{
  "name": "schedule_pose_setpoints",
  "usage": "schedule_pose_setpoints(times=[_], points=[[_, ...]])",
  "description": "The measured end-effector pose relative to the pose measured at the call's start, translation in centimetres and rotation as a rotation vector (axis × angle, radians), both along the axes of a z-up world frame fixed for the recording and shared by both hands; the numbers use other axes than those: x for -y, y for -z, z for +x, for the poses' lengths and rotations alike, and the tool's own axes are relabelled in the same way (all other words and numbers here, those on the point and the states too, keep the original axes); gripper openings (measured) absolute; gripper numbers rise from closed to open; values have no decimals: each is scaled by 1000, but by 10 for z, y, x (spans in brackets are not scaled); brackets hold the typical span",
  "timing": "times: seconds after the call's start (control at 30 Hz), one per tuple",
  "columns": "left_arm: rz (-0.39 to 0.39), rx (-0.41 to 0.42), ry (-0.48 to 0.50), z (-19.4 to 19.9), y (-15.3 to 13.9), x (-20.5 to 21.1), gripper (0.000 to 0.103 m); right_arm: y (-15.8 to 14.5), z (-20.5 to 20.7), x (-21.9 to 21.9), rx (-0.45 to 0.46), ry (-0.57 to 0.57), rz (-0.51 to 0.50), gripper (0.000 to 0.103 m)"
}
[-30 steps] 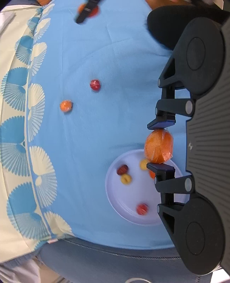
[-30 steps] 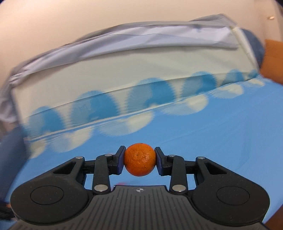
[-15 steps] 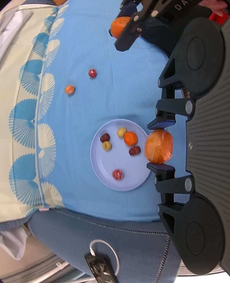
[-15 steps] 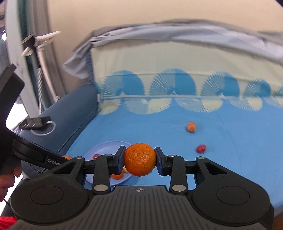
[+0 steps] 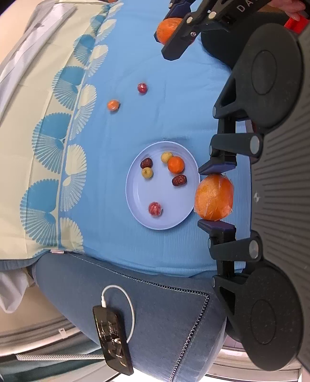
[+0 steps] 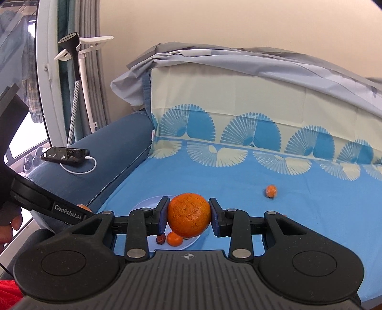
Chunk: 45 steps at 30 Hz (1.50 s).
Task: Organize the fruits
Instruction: 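Carry the mandarin and orange fruit over the plate and open both grippers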
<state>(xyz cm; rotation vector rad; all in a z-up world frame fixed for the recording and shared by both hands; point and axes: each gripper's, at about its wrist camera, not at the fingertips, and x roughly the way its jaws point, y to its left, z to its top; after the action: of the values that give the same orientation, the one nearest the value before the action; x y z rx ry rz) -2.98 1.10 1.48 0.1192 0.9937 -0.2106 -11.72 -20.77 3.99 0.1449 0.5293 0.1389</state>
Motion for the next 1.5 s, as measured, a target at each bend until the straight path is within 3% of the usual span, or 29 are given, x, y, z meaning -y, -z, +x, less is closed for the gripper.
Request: schedule_pose_setpoints(times=[0.47, 1.07, 1.4, 1.5], points=[[-12, -14, -30, 11, 4, -14, 44, 2, 11, -8, -31, -44, -20, 37], [-35, -35, -74, 58, 14, -30, 44, 20, 52, -22, -95, -90, -44, 37], [-38, -97, -26, 107, 43, -14, 44, 50, 98, -34, -168, -131, -79, 37], [-14, -81, -3, 121, 55, -2, 44, 63, 112, -35, -206, -125, -71, 37]])
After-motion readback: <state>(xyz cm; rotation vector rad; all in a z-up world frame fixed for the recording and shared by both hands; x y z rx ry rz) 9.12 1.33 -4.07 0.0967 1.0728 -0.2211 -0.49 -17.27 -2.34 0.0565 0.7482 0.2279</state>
